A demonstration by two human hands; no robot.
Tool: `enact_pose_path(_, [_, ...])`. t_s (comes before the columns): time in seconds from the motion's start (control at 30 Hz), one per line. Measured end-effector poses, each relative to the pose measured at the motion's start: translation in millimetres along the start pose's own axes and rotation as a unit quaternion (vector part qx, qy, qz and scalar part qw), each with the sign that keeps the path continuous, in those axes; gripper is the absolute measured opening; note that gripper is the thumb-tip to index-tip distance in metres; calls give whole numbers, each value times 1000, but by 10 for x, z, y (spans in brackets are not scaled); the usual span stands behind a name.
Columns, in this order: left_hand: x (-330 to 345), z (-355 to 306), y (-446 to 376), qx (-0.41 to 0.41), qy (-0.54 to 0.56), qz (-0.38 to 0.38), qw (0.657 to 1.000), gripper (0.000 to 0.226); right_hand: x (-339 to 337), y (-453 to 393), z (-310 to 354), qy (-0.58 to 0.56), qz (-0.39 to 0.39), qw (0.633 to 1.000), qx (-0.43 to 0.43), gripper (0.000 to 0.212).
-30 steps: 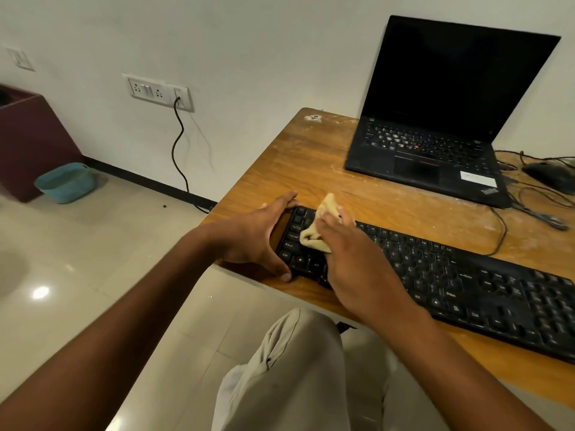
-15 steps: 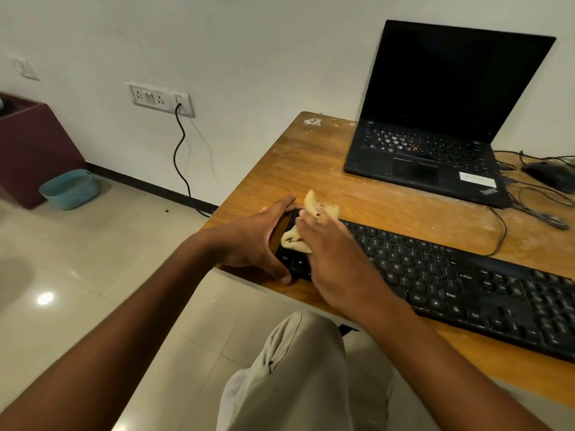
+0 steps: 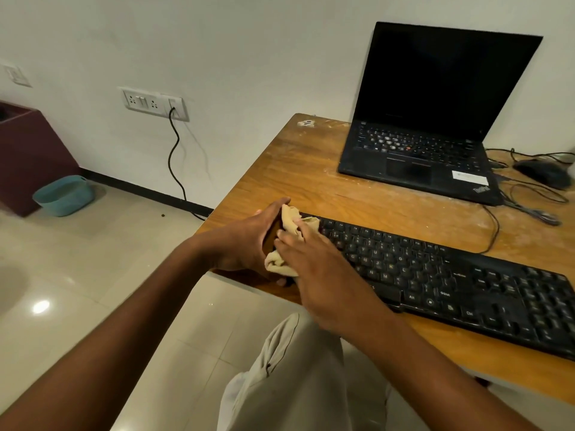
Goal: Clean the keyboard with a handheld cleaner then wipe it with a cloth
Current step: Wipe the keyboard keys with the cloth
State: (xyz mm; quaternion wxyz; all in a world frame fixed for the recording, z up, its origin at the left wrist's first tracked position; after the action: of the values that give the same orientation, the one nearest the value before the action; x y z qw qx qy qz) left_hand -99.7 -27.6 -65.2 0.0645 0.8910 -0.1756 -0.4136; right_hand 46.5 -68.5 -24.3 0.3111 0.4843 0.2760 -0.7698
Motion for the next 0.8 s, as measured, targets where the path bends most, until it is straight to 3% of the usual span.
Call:
enact_pose_path(0.07, [8, 17, -5, -4, 14, 7, 1000, 148, -14, 195, -76, 5, 14, 1000, -18, 58])
enact_pose_path(0.17, [19, 13, -16, 0, 34, 13, 999, 150, -171, 419, -386, 30, 22, 999, 22, 60])
enact_pose_path(0.3, [26, 32, -12, -12, 41, 12, 999, 152, -265, 171, -399, 24, -26, 997, 71, 67])
enact_pose_path(0.43, [10, -16, -2, 2, 17, 5, 1000, 149, -3, -10, -30, -8, -19, 1000, 4, 63])
enact_pose_path(0.53, [7, -27, -6, -1, 24, 13, 1000, 147, 45, 252, -129, 21, 7, 999, -45, 60])
enact_pose_path(0.67, [4, -29, 6, -6, 45, 14, 999, 146, -106, 399, -338, 39, 18, 999, -7, 59])
enact_pose_path(0.8, [13, -23, 5, -6, 24, 7, 1000, 149, 26, 30, -49, 3, -15, 1000, 5, 62])
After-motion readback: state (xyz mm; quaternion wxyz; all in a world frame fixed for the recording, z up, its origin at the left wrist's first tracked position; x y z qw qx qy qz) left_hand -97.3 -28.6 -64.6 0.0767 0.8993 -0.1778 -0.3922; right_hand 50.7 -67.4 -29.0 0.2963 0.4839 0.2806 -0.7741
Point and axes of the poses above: each hand's wrist, its own y-axis away from the middle knuckle, its own x-axis out of the palm, z = x × y, the point moved 7 cm from there along -y, towards the middle knuckle, and after that the axes turned 3 degrees about -y, right-handed, at the moved point
